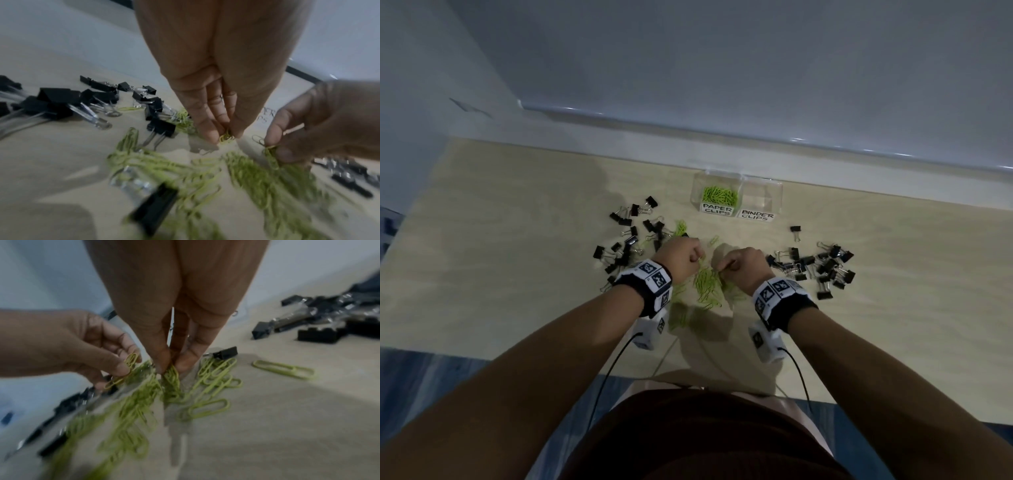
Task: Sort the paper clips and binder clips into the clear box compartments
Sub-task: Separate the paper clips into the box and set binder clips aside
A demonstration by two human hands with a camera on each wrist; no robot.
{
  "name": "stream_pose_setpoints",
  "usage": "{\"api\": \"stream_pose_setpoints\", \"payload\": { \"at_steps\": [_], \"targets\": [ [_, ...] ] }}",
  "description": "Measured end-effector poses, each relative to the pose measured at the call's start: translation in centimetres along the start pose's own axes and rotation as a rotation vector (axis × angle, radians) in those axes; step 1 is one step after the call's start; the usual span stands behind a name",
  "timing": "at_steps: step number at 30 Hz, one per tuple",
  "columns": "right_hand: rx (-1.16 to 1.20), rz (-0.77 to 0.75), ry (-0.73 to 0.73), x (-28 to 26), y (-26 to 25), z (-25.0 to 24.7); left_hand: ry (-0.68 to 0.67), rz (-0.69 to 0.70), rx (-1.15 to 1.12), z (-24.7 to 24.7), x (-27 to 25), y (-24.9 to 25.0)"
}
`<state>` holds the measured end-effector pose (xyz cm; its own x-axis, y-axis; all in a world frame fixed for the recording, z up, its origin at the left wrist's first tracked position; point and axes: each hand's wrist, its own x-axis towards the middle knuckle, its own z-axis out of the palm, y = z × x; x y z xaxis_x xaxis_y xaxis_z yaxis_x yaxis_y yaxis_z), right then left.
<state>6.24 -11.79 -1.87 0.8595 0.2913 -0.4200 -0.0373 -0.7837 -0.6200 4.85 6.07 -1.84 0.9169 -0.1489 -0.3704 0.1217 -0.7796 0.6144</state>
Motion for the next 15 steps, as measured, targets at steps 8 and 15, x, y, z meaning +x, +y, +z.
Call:
{"api": "stream_pose_setpoints", "payload": {
  "at_steps": [8, 15],
  "targets": [
    [0.448, 0.114, 0.237, 3.2, -1.2, -4.9, 0.261, 0.021, -0.225, -4.7, 4.8, 4.1],
    [0.353, 0.095, 0.440, 8.0, -4.5, -7.8, 0.364, -0.027, -0.258, -6.5, 8.7, 5.8]
  ]
}}
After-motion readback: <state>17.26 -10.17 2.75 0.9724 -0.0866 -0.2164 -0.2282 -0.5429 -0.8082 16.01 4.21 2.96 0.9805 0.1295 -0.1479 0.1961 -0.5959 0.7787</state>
